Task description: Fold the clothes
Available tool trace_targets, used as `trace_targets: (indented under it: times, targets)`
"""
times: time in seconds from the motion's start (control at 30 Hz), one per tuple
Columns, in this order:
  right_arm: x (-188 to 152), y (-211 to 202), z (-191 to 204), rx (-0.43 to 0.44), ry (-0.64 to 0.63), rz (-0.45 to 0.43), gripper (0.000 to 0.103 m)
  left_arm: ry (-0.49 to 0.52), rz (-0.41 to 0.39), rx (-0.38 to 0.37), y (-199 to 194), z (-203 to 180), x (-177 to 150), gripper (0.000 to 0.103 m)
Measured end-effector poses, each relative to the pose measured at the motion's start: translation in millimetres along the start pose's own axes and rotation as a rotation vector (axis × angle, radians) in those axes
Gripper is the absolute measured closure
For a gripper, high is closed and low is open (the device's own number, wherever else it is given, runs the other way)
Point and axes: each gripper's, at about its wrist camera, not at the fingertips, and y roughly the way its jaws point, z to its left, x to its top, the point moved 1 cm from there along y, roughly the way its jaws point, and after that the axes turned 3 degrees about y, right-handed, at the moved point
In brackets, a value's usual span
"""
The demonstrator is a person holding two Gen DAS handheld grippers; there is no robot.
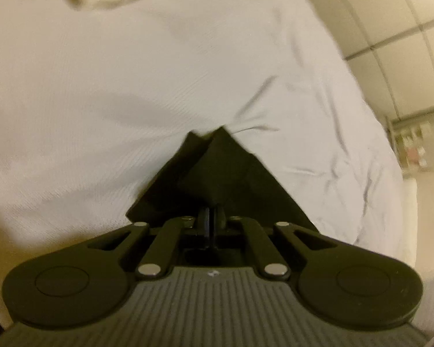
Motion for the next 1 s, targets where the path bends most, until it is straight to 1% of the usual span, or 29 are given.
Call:
trace_targets:
  times: [0.03, 0.07, 0.13, 0.23, 0.33, 0.4, 0.47, 0.5, 0.53, 0.6, 0.7, 0.73, 0.77, 0.8, 0.83, 0.9, 0.97, 1.0]
  targets:
    - [1.3, 2.3, -1.2, 0.0, 0.005, -0.001, 0.038, 0.034, -0.001, 0.019, -5.0, -1.4, -2.8, 0.103]
    - [2.3, 13.9, 8.8, 0.0, 0.007, -0.002, 0.038, 0.058, 0.005, 0.04, -4.4, -0.6, -5.7, 0.103]
    - [2.0, 12.9, 8.2, 0.001, 0.009, -0.004, 0.038, 0.096, 0.026, 0.084, 3.0, 3.6, -11.7, 0.103]
    - [0.2, 17.4, 6.8, -0.003, 0.013, 0.003, 0.037, 0.119, 0.051, 0.133, 29.1, 10.3, -14.5, 0.103]
    - [-2.7, 17.7, 6.1, -0.016, 0.011, 0.01, 0.037, 0.172, 0.057, 0.158, 36.9, 6.5, -12.9, 0.102]
    - [-6.5, 11.0, 5.6, -0.029, 0.007, 0.006, 0.033, 0.219, 0.041, 0.187, 30.2, 3.4, -9.7, 0.094]
    - [-12.0, 2.2, 3.3, -0.049, 0.007, -0.006, 0.032, 0.232, 0.0, 0.227, 16.9, 3.6, -1.8, 0.093]
    - [-14.0, -2.4, 1.0, -0.061, 0.012, -0.016, 0.032, 0.226, -0.022, 0.259, 10.5, 4.5, 2.9, 0.096]
    - [-16.0, -7.4, -4.1, -0.083, 0.02, -0.033, 0.032, 0.25, -0.031, 0.257, 7.4, -3.8, 2.9, 0.097]
    - [-19.4, -17.1, -15.4, -0.13, 0.036, -0.07, 0.032, 0.328, -0.033, 0.214, 4.6, -29.9, -2.1, 0.098]
    - [-22.5, -34.0, -39.1, -0.237, 0.071, -0.153, 0.032, 0.444, -0.036, 0.15, 0.5, -69.2, -9.8, 0.097]
    - [-23.2, -38.3, -47.1, -0.274, 0.085, -0.18, 0.032, 0.483, -0.037, 0.128, -0.9, -82.3, -12.4, 0.094]
    - [-23.8, -42.6, -55.2, -0.311, 0.099, -0.206, 0.032, 0.53, -0.017, 0.101, 5.8, -97.4, -20.8, 0.087]
    - [-24.9, -45.0, -64.8, -0.344, 0.114, -0.229, 0.032, 0.579, 0.015, 0.088, 19.2, -110.9, -33.3, 0.081]
    - [-25.9, -47.2, -74.3, -0.377, 0.128, -0.251, 0.032, 0.612, 0.046, 0.098, 33.6, -118.8, -43.9, 0.081]
    - [-27.6, -42.0, -89.3, -0.406, 0.138, -0.246, 0.032, 0.621, 0.118, 0.191, 67.6, -120.5, -60.0, 0.081]
    - [-30.0, -34.6, -102.4, -0.387, 0.102, -0.183, 0.029, 0.591, 0.179, 0.315, 89.6, -114.2, -65.3, 0.084]
    - [-31.8, -31.3, -106.5, -0.376, 0.078, -0.152, 0.029, 0.581, 0.188, 0.361, 91.9, -115.9, -65.5, 0.084]
